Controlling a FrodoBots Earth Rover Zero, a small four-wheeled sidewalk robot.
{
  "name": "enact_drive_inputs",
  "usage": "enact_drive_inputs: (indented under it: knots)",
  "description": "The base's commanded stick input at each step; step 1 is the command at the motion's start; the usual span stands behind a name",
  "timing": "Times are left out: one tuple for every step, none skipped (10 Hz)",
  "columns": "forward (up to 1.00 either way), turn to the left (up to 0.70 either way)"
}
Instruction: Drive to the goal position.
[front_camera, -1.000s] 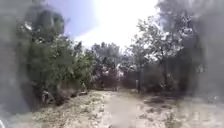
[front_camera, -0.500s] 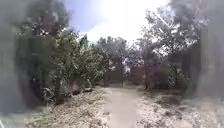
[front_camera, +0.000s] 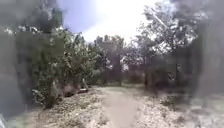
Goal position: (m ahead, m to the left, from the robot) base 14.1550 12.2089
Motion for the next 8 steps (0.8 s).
enact_drive_inputs:
  knots:
    - [0.70, 0.00]
    - [0.70, 0.00]
    - [0.70, 0.00]
    - [0.70, 0.01]
    - [0.70, 0.22]
    - [0.70, 0.35]
    - [0.70, 0.35]
    - [0.70, 0.35]
